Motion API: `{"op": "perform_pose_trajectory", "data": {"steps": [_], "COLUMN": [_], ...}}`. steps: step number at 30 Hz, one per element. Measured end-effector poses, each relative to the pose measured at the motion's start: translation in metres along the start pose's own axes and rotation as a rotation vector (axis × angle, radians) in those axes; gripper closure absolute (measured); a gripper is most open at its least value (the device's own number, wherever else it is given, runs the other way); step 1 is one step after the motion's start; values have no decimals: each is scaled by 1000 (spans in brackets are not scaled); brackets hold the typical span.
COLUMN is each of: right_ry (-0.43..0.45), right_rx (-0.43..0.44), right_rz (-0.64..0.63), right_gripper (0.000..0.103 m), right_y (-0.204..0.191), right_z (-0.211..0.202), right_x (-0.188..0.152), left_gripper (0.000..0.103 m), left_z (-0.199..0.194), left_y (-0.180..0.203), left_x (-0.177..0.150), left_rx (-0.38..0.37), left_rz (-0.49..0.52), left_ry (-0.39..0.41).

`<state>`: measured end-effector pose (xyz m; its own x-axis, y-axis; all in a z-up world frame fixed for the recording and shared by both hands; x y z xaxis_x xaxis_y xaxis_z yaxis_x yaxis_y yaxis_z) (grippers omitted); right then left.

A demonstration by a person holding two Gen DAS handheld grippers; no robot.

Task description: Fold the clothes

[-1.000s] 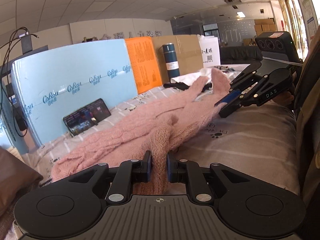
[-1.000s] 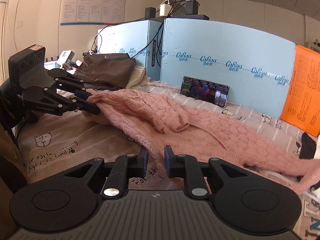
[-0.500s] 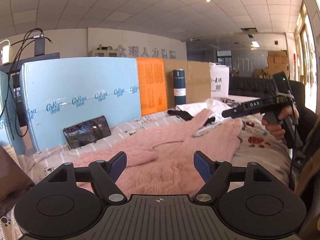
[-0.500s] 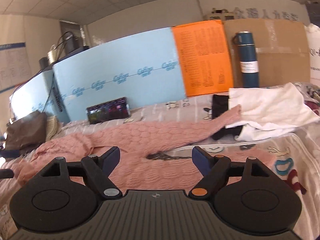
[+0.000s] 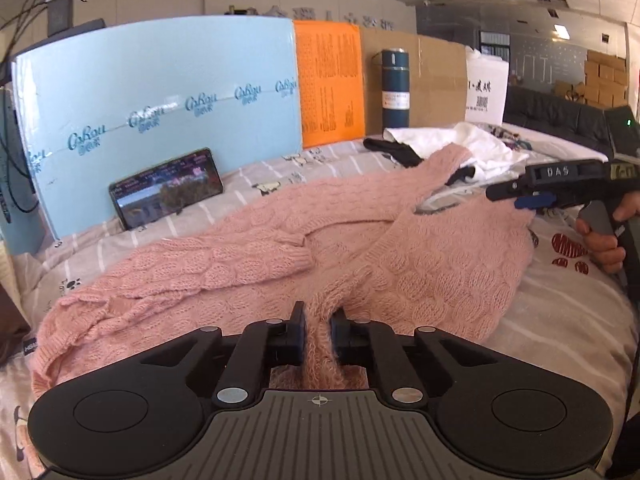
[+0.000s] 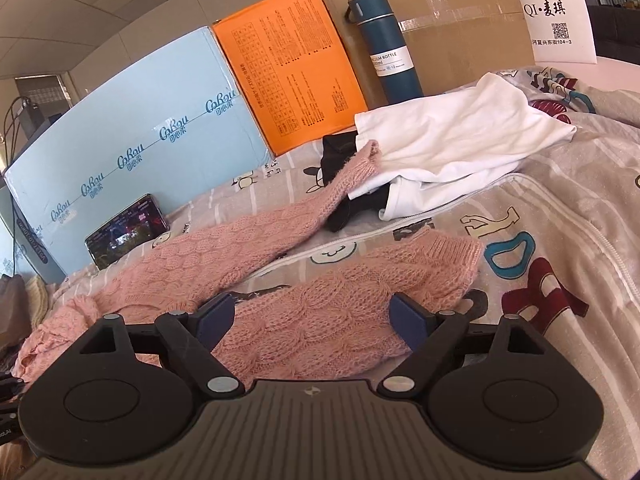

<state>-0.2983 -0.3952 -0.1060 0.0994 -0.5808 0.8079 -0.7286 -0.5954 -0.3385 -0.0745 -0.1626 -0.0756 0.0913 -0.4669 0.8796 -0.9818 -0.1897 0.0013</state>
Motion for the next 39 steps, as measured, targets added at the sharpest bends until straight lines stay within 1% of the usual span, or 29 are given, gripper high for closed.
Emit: {"op": "perform_pose_trajectory", "data": {"steps": [3, 5, 6, 8, 11, 14, 18, 19, 20, 21, 22, 23, 24, 25, 26, 27, 29, 30, 34, 35, 36, 38, 39], "right_ry": [3, 6, 8, 10, 12, 14, 21, 23, 24, 25, 25, 24, 23, 22, 21, 20, 22, 24, 47, 55, 65, 85, 96], "right_rx": [-3, 1, 3, 5, 3, 0, -6, -7, -8, -8, -10, -11, -13, -16, -19, -22, -29, -32, -67, -77, -79, -62, -36], "right_rz": [-24, -21, -19, -18, -20, -22, -24, -23, -21, -21, -21, -22, -24, -26, -28, -30, -29, -29, -39, -48, -63, -98, -119], "right_gripper": [18, 17, 17, 17, 17, 17, 17, 17, 17, 17, 17, 17, 17, 17, 17, 17, 17, 17, 17, 17, 17, 17, 17], "right_y": [-2, -2, -1, -1, -2, -2, -3, -2, -2, -2, -2, -2, -3, -3, -3, -3, -3, -3, -3, -4, -7, -18, -28], "right_z": [1, 1, 1, 1, 0, 0, -1, -2, -2, -3, -3, -2, -2, -2, -2, -2, -2, -3, -4, -5, -5, -6, -7], "right_x": [-2, -1, -1, -1, -1, -2, -2, -2, -2, -2, -2, -2, -2, -2, -2, -1, 0, 1, 9, 12, 16, 25, 30], "left_gripper": [94, 94, 93, 93, 93, 93, 93, 91, 90, 86, 80, 76, 63, 44, 36, 32, 31, 29, 28, 28, 28, 28, 28], "left_z": [-58, -101, -118, -144, -167, -183, -193, -194, -197, -203, -210, -218, -225, -231, -237, -238, -232, -227, -177, -164, -146, -105, -82], "left_y": [-21, -31, -34, -32, -27, -24, -20, -19, -20, -23, -27, -33, -39, -46, -53, -59, -69, -74, -85, -88, -91, -99, -104], "left_x": [15, 16, 12, -1, -27, -54, -90, -96, -99, -98, -95, -89, -81, -72, -60, -49, -25, -13, 29, 38, 45, 50, 49], "left_rx": [28, -16, -37, -58, -94, -98, -111, -99, -66, -21, 22, 57, 86, 111, 138, 153, 147, 147, 167, 166, 147, 111, 106], "left_rz": [-107, -193, -224, -233, -288, -356, -446, -436, -410, -382, -355, -332, -311, -295, -277, -259, -212, -182, -8, 33, 62, 82, 89], "left_ry": [218, 380, 432, 477, 456, 425, 352, 321, 307, 313, 326, 358, 393, 429, 471, 500, 539, 546, 475, 452, 414, 321, 260]}}
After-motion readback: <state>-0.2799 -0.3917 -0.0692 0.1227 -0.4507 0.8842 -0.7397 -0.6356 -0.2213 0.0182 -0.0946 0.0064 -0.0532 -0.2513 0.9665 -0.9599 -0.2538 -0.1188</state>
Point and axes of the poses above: each gripper's, at about its wrist camera, not at the fingertips, and z roughly the way its jaws point, y to its right, x to its top, the point moved 9 cm from there along z, roughly the way its jaws point, and after that the axes turned 3 degrees about -z, right-handed, at the moved point
